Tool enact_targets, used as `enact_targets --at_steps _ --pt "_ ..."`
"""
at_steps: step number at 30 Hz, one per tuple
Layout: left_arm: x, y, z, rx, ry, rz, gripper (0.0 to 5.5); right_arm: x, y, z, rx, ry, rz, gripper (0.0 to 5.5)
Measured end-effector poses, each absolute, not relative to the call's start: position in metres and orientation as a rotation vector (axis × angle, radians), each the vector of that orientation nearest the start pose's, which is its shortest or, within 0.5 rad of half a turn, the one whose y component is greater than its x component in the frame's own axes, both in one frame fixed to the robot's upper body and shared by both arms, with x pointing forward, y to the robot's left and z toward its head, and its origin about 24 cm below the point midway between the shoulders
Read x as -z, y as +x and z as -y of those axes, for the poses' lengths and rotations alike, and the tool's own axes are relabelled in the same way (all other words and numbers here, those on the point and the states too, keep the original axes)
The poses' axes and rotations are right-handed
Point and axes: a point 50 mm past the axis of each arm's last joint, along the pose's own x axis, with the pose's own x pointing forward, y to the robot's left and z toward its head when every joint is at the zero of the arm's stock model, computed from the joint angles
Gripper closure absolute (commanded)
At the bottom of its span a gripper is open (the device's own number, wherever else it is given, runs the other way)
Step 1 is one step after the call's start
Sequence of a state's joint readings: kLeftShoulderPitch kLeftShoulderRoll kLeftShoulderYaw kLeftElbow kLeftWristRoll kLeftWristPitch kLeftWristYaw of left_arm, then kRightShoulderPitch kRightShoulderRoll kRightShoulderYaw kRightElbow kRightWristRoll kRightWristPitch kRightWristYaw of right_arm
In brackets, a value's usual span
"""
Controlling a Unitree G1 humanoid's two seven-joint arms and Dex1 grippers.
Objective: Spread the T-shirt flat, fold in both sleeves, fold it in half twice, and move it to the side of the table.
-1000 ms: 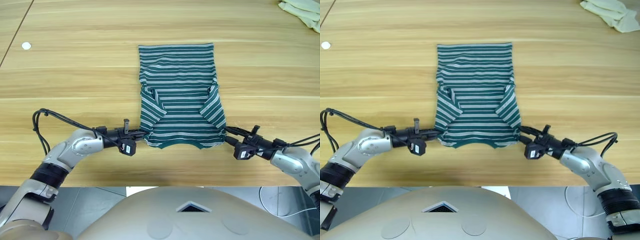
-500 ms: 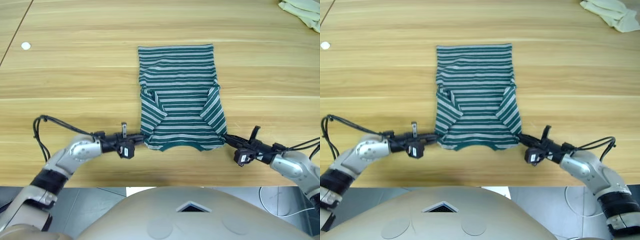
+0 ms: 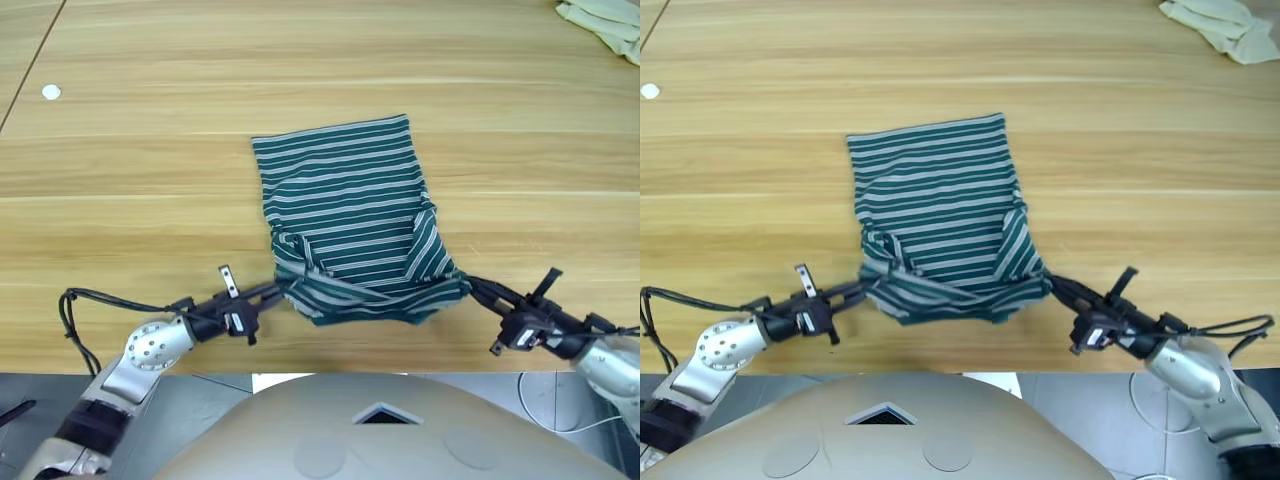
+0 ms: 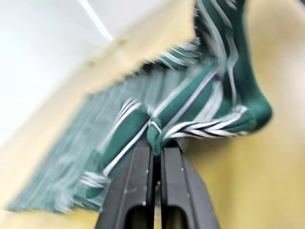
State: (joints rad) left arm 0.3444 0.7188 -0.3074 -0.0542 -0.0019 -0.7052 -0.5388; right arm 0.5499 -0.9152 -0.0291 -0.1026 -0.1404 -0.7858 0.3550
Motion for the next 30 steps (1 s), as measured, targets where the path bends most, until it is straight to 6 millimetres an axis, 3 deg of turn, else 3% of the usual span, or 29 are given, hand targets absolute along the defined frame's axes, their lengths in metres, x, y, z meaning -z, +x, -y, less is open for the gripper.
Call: enact_targets --at_steps 4,7,10,12,16,19,24,30 --pt "-0.043 0.165 -0.169 0.953 0.569 0.224 5.5 -0.078 0.166 0.232 -0.778 -0.986 0.246 5.5" --pt "-0.057 0.199 -0.161 0.858 0.622 0.29 5.5 -0.085 0.2 0.217 -0.711 -1.039 0.33 5.5" --pt "-0.058 0.228 -0.164 0.75 0.687 0.274 5.5 -0.091 0.233 0.206 -0.63 -1.085 0.376 5.5" --pt "-0.053 0.247 -0.17 0.674 0.722 0.234 5.5 -0.085 0.258 0.2 -0.58 -1.105 0.35 5.5" --pt "-0.042 0.279 -0.177 0.592 0.74 0.169 5.5 -0.067 0.287 0.199 -0.509 -1.123 0.281 5.5" --pt "-0.032 0.294 -0.182 0.549 0.745 0.121 5.5 -0.056 0.302 0.196 -0.49 -1.12 0.256 5.5" --pt "-0.023 0.312 -0.173 0.513 0.723 0.1 5.5 -0.051 0.323 0.189 -0.445 -1.1 0.241 5.5" --pt "-0.021 0.317 -0.173 0.455 0.701 0.115 5.5 -0.048 0.336 0.187 -0.405 -1.088 0.224 5.5"
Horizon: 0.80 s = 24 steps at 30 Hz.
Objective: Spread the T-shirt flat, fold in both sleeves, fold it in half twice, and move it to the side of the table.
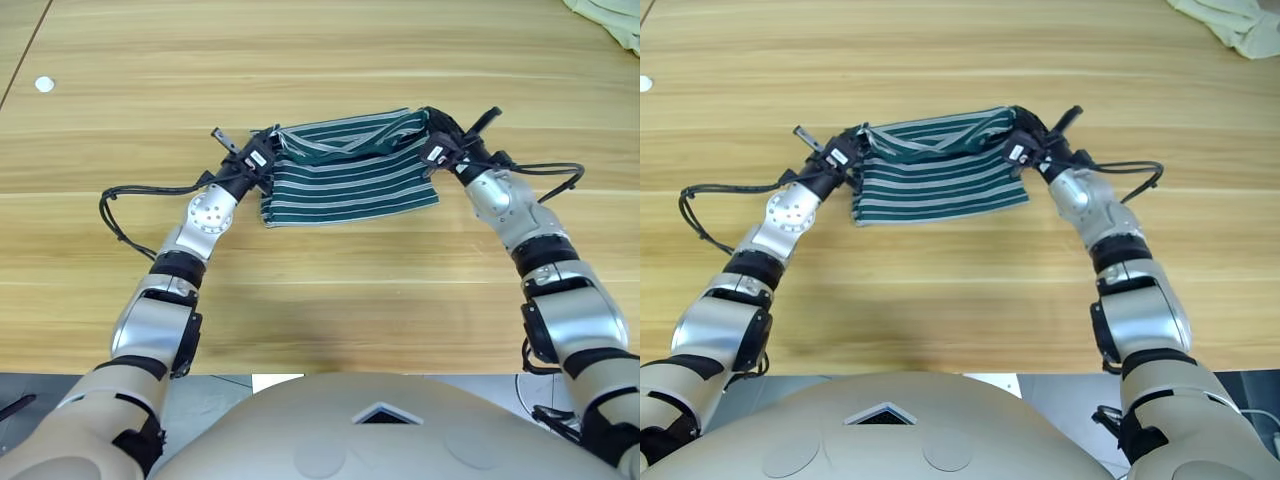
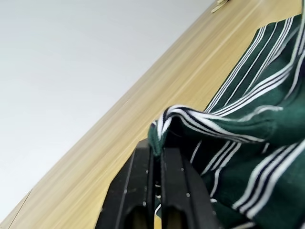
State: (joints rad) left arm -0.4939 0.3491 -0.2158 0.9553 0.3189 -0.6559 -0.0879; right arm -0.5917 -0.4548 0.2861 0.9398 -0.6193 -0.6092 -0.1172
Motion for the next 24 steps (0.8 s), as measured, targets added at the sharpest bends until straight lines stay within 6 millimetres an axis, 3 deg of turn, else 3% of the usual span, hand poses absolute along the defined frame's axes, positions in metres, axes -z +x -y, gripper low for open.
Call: enact_targets --at_steps 9,18,24 --pt "-0.024 0.321 -0.177 0.383 0.679 0.134 5.5 -0.046 0.347 0.176 -0.39 -1.081 0.208 5.5" --pt "-0.004 0.32 -0.167 0.426 0.661 0.018 3.85 -0.033 0.348 0.167 -0.416 -1.115 0.135 3.69" --pt "-0.007 0.327 -0.17 0.385 0.651 -0.006 2.88 -0.033 0.349 0.168 -0.39 -1.123 0.138 2.75"
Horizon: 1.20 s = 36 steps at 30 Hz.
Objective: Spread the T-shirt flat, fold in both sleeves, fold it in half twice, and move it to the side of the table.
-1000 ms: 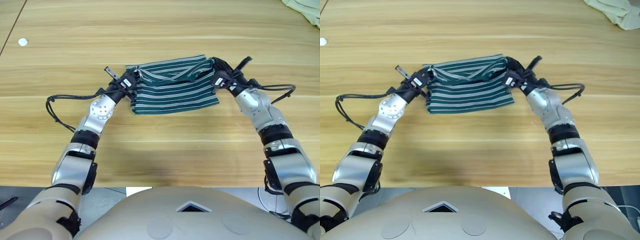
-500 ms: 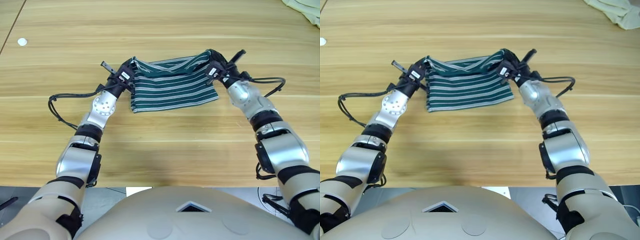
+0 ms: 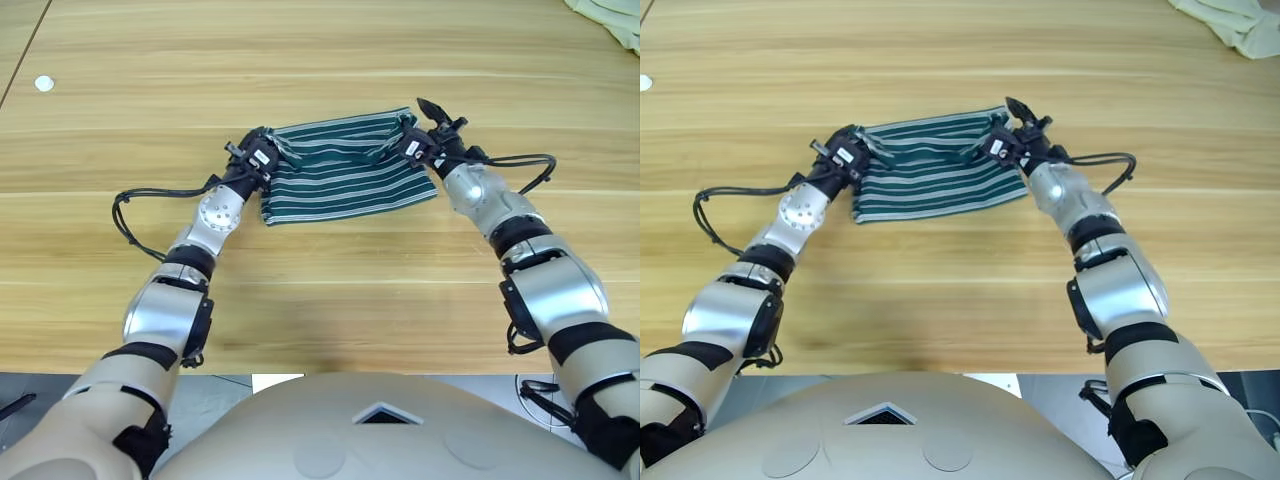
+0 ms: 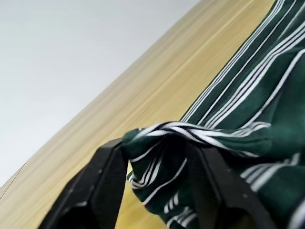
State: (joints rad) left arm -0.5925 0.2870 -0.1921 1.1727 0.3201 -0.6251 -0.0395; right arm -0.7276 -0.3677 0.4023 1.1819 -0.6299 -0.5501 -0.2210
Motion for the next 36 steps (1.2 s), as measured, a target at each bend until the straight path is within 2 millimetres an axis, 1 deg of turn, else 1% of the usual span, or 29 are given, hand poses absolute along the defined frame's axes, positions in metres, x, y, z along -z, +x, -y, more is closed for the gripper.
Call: enact_targets --at_steps 2,3,5,6,8,10,12,14,15,16,18,22,25,28,29,32,34,36 --pt "-0.006 0.329 -0.174 0.339 0.653 -0.035 2.55 -0.036 0.35 0.163 -0.387 -1.127 0.173 2.75" --pt "-0.007 0.332 -0.176 0.317 0.654 -0.05 2.4 -0.039 0.35 0.157 -0.408 -1.127 0.21 2.75" --pt "-0.012 0.339 -0.18 0.277 0.657 -0.073 2.05 -0.046 0.348 0.139 -0.451 -1.101 0.3 2.75" --pt "-0.017 0.344 -0.18 0.256 0.65 -0.076 1.92 -0.049 0.345 0.126 -0.481 -1.074 0.357 2.75" --pt "-0.023 0.351 -0.182 0.23 0.645 -0.095 1.59 -0.051 0.338 0.11 -0.515 -1.031 0.425 2.75" --pt "-0.021 0.353 -0.183 0.211 0.633 -0.134 1.27 -0.049 0.329 0.102 -0.546 -1.002 0.457 2.75" --pt "-0.016 0.352 -0.185 0.193 0.611 -0.181 0.89 -0.046 0.315 0.092 -0.613 -0.983 0.483 2.75" --pt "-0.015 0.352 -0.187 0.174 0.597 -0.21 0.53 -0.035 0.299 0.078 -0.717 -0.979 0.476 2.75" --pt "-0.014 0.352 -0.187 0.172 0.592 -0.215 0.31 -0.029 0.294 0.073 -0.757 -0.991 0.465 2.75" --pt "-0.014 0.352 -0.187 0.174 0.584 -0.219 0.17 -0.018 0.287 0.067 -0.828 -1.034 0.435 2.75" --pt "-0.014 0.352 -0.187 0.178 0.57 -0.225 0.11 0.0 0.281 0.059 -0.888 -1.08 0.372 2.75" --pt "-0.012 0.352 -0.191 0.142 0.526 -0.253 0.11 -0.003 0.295 0.053 -0.902 -1.159 0.359 2.75" --pt "-0.012 0.351 -0.196 0.096 0.468 -0.271 0.11 -0.003 0.297 0.052 -0.944 -1.209 0.367 2.75" --pt "-0.013 0.351 -0.202 0.058 0.4 -0.275 0.11 -0.009 0.29 0.059 -1.065 -1.276 0.414 2.75" --pt "-0.013 0.351 -0.204 0.048 0.37 -0.272 0.11 -0.012 0.285 0.068 -1.12 -1.305 0.431 2.75" --pt "-0.016 0.349 -0.213 0.053 0.352 -0.243 0.11 -0.022 0.259 0.104 -1.271 -1.34 0.447 2.75" --pt "-0.013 0.343 -0.224 0.045 0.348 -0.234 0.11 -0.028 0.236 0.135 -1.336 -1.344 0.397 2.75" --pt "-0.011 0.336 -0.236 0.028 0.353 -0.223 0.11 -0.033 0.218 0.166 -1.341 -1.36 0.305 2.75"
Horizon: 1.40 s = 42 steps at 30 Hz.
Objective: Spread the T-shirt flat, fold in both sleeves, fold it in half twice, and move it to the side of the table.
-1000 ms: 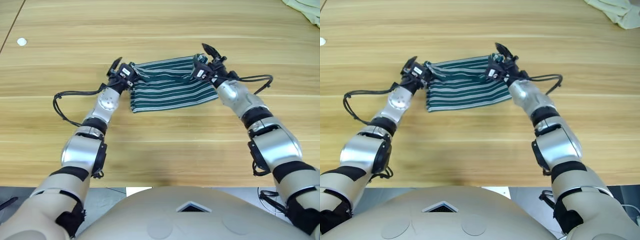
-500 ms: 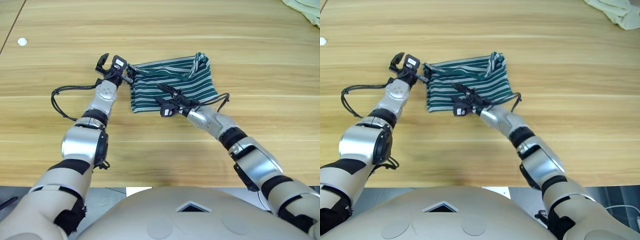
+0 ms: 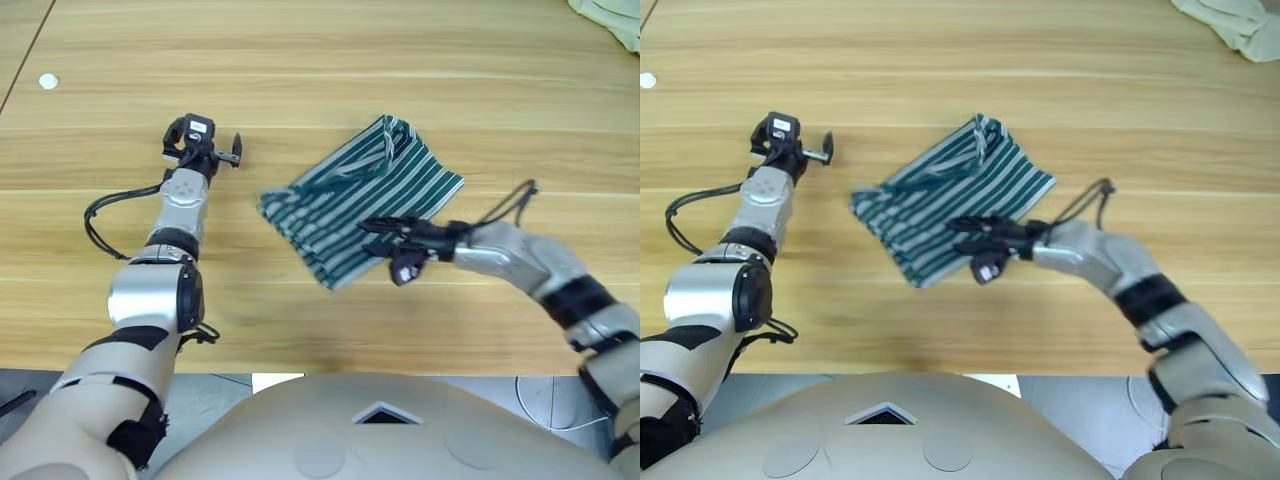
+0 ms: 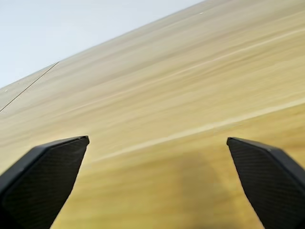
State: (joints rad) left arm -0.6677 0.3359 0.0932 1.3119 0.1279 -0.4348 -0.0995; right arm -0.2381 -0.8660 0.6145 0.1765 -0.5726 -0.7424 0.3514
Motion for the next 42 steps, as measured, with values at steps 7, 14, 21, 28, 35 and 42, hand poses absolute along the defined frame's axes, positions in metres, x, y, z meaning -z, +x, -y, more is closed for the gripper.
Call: enact_targets --at_steps 7,14,21,28,35,42 --pt "-0.023 0.334 -0.235 0.056 0.37 -0.068 0.11 -0.044 0.207 0.196 -1.122 -1.29 0.21 2.75" --pt "-0.029 0.334 -0.208 0.164 0.38 0.046 0.11 -0.078 0.256 0.194 -0.633 -0.95 0.333 2.75" --pt "-0.025 0.331 -0.196 0.221 0.399 0.065 0.11 -0.02 0.278 0.204 -0.614 -1.106 0.07 2.75" --pt "-0.022 0.329 -0.188 0.25 0.403 0.074 0.11 -0.021 0.289 0.185 -0.661 -1.143 0.133 2.75" --pt "-0.019 0.328 -0.176 0.273 0.38 0.073 0.11 -0.043 0.311 0.147 -0.693 -1.143 0.284 2.75" --pt "-0.016 0.326 -0.168 0.304 0.369 0.079 0.11 -0.07 0.333 0.12 -0.608 -0.961 0.438 2.75"
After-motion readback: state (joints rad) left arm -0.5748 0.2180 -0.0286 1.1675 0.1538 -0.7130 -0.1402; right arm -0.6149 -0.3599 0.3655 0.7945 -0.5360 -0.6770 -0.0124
